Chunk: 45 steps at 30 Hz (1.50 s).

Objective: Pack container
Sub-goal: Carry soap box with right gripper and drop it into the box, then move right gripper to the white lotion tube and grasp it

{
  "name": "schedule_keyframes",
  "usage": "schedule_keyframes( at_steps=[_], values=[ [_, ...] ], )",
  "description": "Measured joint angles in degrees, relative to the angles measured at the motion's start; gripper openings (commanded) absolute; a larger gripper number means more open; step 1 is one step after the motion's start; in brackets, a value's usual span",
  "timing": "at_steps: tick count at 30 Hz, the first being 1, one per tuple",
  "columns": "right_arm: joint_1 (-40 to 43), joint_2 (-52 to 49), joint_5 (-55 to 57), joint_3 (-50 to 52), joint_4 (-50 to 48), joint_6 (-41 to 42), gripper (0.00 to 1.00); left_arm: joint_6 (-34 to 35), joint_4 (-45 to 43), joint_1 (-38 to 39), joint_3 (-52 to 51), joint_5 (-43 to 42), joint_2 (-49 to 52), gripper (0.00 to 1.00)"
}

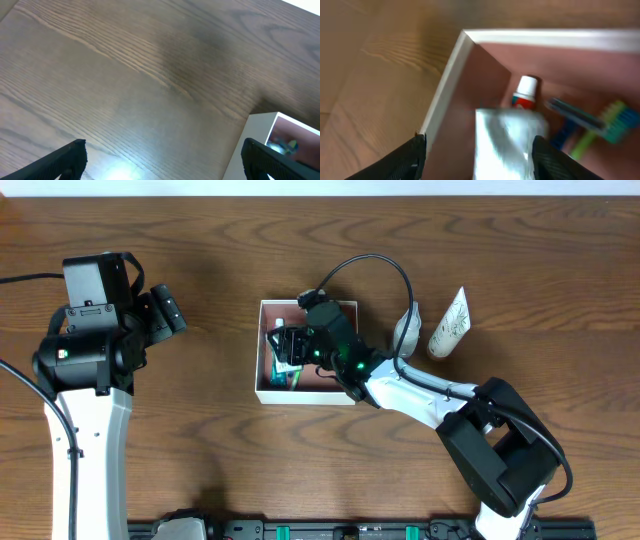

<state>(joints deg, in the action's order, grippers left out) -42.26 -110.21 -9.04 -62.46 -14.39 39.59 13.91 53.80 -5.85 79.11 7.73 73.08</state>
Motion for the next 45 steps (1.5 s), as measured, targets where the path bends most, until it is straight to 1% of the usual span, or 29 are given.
schedule_keyframes(
  at_steps=[5,9,12,16,18,19,23,26,28,34,36,40,43,45],
  values=[
    [0.02,0.02,-1.25,-0.68,-3.61,-0.57,0.66,0.0,0.0,0.0,0.0,0.02,0.0,0.98],
    [0.2,1.29,-2.8,-1.22,-3.34,-2.71,0.66,0.0,0.0,0.0,0.0,0.02,0.0,0.98],
    [0.92,5.35,-3.06,-1.25,-0.92,-6.8,0.66,0.0,0.0,0.0,0.0,0.0,0.0,0.98],
    [3.54,15.87,-0.92,-1.73,8.83,-13.75,0.71,0.0,0.0,0.0,0.0,0.0,0.0,0.98],
    [6.03,22.53,1.75,-2.86,16.94,-17.68,0.71,0.0,-0.02,0.0,0.0,0.02,0.0,0.98],
    [7.08,24.83,2.73,-3.1,19.34,-18.93,0.71,0.0,-0.02,0.0,0.0,0.02,0.0,0.98],
    [14.75,34.29,7.04,-4.57,34.29,-22.95,0.71,0.0,0.0,0.0,0.0,0.0,0.0,0.98],
    [20.98,38.03,8.94,-4.57,42.36,-24.22,0.7,0.0,0.0,0.0,0.0,0.02,0.0,0.98],
    [24.3,38.95,9.62,-4.57,45.35,-25.16,0.69,0.0,-0.02,0.0,0.0,0.02,0.0,0.98],
    [29.24,38.12,13.7,-4.55,49.9,-26.67,0.68,0.0,0.0,0.0,0.0,0.02,0.0,0.98],
    [29.92,37.09,15.32,-4.55,49.99,-26.99,0.61,0.0,0.0,0.0,0.0,0.0,0.0,0.98],
    [30.86,34.16,17.07,-4.55,51.89,-27.26,0.57,0.0,0.0,0.0,0.0,0.02,0.0,0.98],
    [31.34,31.3,17.77,-4.55,54.69,-26.97,0.47,0.0,0.0,0.0,0.0,0.02,0.0,0.98],
    [31.54,29.75,17.88,-4.52,55.43,-26.77,0.21,0.0,0.0,0.0,0.0,0.0,0.0,0.98]
  ],
)
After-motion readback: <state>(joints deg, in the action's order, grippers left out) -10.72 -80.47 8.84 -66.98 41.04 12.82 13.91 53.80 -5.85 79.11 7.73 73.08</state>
